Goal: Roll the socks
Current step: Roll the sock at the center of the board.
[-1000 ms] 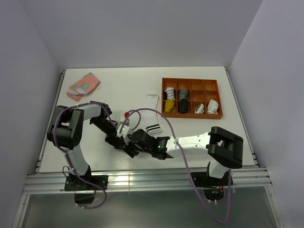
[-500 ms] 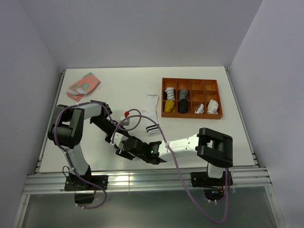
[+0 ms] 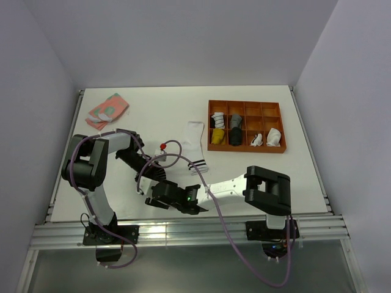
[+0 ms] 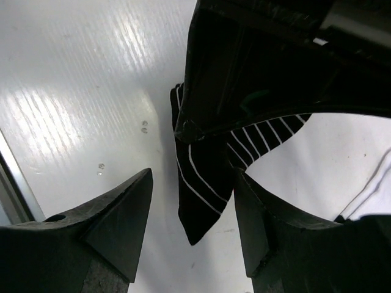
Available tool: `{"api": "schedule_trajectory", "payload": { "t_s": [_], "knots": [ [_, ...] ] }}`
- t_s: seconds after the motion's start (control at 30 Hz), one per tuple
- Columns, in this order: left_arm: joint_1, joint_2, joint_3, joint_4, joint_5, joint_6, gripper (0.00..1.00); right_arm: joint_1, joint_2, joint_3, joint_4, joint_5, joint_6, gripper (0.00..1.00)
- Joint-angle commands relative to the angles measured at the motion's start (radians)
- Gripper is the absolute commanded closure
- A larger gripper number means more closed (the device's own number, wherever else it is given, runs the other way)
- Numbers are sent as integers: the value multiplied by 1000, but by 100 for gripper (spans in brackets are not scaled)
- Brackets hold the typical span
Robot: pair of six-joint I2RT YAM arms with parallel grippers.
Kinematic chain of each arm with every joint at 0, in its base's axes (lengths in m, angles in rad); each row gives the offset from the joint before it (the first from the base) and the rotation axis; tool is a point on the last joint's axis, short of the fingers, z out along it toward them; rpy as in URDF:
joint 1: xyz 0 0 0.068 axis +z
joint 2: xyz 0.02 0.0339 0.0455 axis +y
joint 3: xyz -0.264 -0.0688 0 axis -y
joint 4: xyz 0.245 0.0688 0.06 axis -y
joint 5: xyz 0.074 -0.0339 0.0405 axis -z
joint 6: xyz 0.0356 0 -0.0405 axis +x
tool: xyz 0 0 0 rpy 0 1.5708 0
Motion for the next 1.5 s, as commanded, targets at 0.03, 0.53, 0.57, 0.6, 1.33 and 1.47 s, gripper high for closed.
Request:
{"api": "schedule_trajectory", "payload": {
  "t_s": [0.03,0.53,0.57,0.6,1.33,1.47],
  "knots": [
    [-1,-3,25,-30,32,33,100,7,28,31,9,41,-19,37],
    [-1,1,36,-43,27,25,99,4,63,24,53,122,-33,74],
    [-1,-2,35,-21,26,13,98,4,63,25,45,115,-35,76],
    [-1,-6,35,-12,26,-24,96,4,60,22,45,110,-33,76],
    [160,-77,105,213,-14,-355,62,4,80,19,21,124,-23,80],
    [170,-140,46,336,-88,-467,59,4,81,24,15,121,-16,81]
  ]
}}
